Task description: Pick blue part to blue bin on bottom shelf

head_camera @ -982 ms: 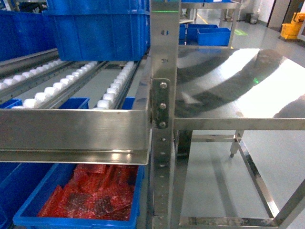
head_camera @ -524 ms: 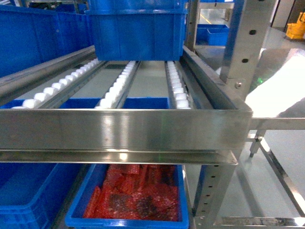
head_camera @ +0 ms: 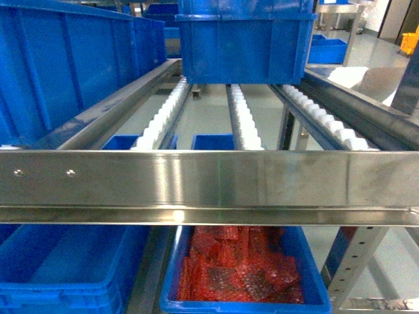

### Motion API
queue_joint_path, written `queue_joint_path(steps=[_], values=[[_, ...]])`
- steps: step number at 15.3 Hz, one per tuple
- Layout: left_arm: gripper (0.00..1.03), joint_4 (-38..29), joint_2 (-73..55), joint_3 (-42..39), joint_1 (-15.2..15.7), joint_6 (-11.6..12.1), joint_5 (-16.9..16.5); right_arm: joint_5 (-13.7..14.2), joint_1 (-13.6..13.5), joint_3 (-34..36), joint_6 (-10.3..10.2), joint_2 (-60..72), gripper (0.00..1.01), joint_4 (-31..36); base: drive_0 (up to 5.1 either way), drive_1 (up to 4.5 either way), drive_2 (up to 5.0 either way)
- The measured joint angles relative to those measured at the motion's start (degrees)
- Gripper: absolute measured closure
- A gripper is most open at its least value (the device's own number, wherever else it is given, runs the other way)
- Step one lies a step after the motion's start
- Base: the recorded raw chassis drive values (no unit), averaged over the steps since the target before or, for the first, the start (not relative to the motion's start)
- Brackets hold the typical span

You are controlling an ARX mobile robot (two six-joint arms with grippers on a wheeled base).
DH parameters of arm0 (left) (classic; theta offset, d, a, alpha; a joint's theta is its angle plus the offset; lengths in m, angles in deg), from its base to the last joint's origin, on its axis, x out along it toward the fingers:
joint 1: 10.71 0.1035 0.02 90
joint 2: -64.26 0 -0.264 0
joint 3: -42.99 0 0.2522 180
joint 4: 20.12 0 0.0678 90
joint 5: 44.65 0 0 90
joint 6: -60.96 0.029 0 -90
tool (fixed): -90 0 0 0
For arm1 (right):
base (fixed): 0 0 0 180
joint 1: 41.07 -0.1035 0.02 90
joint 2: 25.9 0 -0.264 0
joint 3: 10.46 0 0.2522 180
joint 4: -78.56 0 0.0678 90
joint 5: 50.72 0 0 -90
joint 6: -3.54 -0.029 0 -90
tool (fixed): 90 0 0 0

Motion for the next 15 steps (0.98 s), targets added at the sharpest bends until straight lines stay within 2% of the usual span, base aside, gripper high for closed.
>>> queue_joint_path(steps=[7,15], values=[[0.60,-0.07,0.00,0.00,0.00,0.02,0.02,-0.02,0.00,0.00,0.00,0.00,0.03,-0.13,-5.0,2.41,2.4],[0.60,-0.04,0.04,0.00,0.00,0.00,0.09,-0.20,0.00,0.00,0.00,0.00,0.03,-0.02,0.0,0.00,0.0]])
